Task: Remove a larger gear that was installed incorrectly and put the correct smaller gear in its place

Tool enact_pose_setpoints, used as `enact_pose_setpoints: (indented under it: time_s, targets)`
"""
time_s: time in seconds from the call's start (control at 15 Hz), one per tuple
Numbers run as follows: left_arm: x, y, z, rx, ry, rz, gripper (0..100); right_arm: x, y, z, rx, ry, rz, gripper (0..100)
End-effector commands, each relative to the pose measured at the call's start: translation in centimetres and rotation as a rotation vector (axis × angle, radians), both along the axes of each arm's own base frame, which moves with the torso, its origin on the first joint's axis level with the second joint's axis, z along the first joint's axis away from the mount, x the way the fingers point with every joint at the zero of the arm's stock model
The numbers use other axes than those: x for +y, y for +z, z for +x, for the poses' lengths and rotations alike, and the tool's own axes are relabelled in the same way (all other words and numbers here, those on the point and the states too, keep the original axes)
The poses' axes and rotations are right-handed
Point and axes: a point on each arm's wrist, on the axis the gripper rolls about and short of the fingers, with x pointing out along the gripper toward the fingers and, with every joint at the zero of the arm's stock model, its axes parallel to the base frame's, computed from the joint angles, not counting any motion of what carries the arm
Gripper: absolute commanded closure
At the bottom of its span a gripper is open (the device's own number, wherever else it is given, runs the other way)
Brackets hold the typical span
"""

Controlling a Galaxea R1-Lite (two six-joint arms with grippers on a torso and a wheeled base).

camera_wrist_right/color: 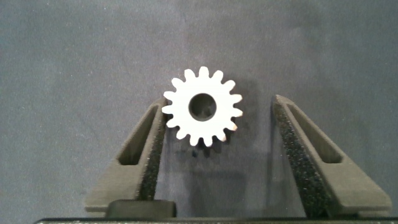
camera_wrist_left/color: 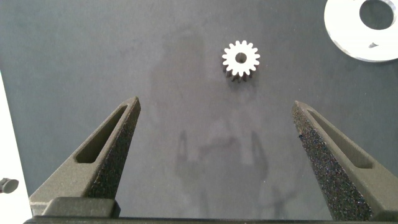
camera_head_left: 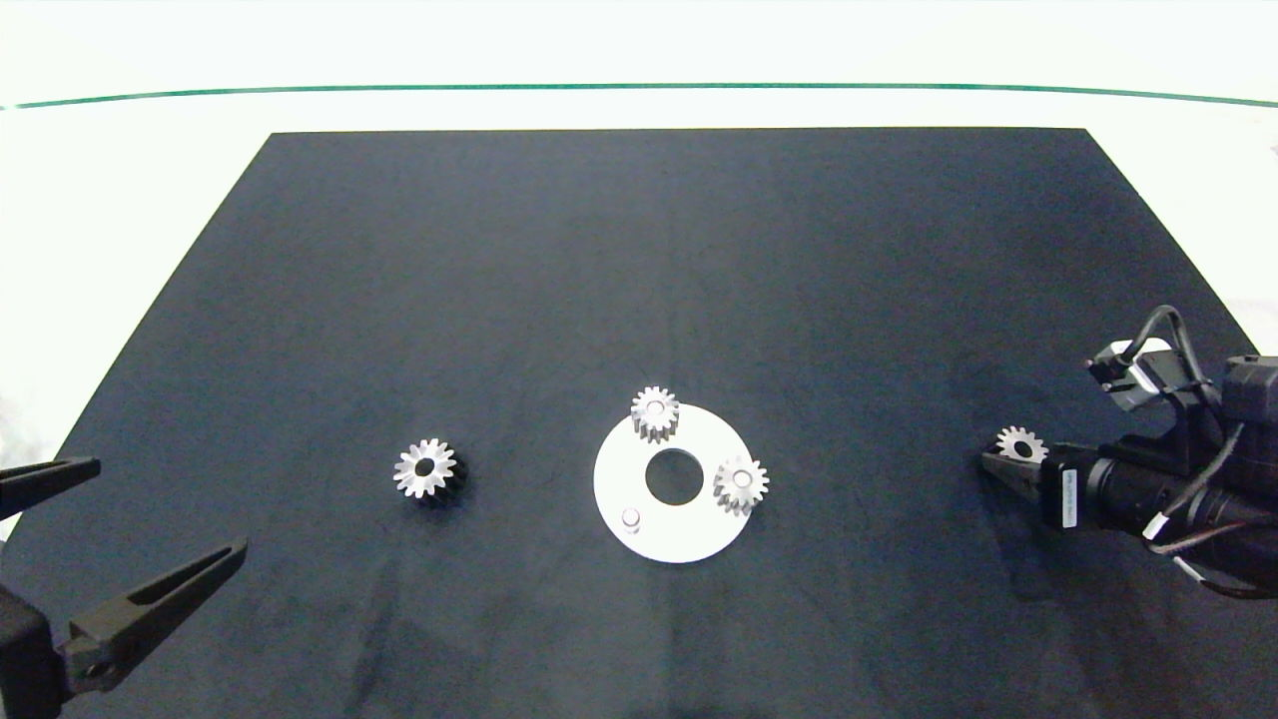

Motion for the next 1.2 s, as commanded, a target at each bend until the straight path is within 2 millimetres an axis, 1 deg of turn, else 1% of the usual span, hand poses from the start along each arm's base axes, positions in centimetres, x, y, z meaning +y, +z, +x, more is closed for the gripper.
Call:
enact_pose_setpoints:
  time_s: [0.07,0.33,1.2]
  targets:
    - [0.01,-0.36,-0.05,0.009,-0.001,0.006,0,0.03,0.06,-0.03,-0.005,0.002,-0.002,41]
    - [0.03,-0.39,-0.08,0.009,-0.001,0.006,0,0.04,-0.27,0.04,0.005,0.002,-0.003,48]
    - [0.08,-0.60,-0.20,0.011,-0.001,0.007,0,-0.05,-0.46,-0.12,0.005,-0.002,-0.005,75]
